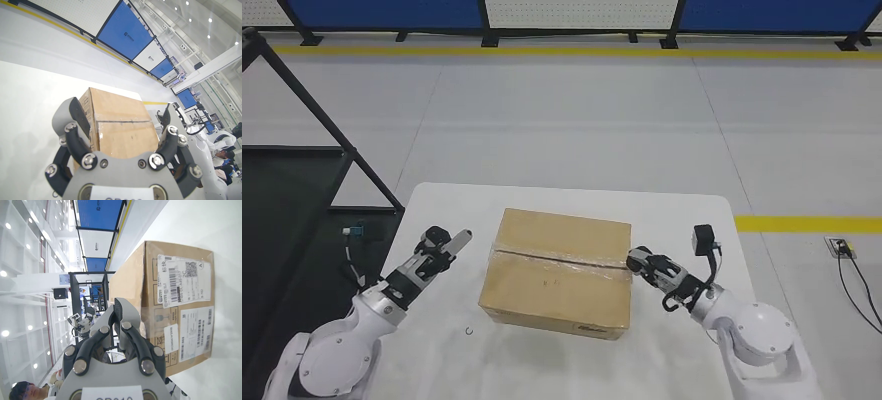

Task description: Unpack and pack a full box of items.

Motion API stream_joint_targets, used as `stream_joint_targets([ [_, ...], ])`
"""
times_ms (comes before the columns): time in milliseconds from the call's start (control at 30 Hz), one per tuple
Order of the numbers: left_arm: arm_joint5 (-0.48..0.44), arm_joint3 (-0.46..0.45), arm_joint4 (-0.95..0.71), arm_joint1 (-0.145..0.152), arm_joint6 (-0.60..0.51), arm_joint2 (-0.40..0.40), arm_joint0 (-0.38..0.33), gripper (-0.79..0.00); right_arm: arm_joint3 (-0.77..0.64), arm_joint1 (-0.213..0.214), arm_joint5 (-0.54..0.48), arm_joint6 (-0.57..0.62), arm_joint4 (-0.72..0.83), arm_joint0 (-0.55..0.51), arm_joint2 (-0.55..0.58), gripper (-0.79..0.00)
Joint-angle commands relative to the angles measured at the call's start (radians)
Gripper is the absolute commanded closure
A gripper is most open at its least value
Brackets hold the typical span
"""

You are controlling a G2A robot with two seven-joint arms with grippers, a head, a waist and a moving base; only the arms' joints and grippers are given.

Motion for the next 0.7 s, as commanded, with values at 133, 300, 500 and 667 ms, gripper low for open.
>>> stream_joint_targets([
  [133,-0.009,0.005,-0.014,0.0,0.01,-0.015,0.013,-0.785,0.096,0.0,0.135,0.034,-0.093,0.141,-0.117,0.0],
  [300,-0.017,0.01,-0.027,0.002,0.013,-0.034,0.025,-0.785,0.135,0.004,0.197,0.088,-0.135,0.2,-0.169,0.0],
  [500,-0.023,0.012,-0.032,0.003,0.008,-0.041,0.027,-0.785,0.156,0.006,0.208,0.089,-0.152,0.23,-0.215,0.0],
  [667,-0.026,0.014,-0.032,0.003,0.004,-0.04,0.022,-0.785,0.177,0.002,0.209,0.073,-0.154,0.258,-0.262,0.0],
])
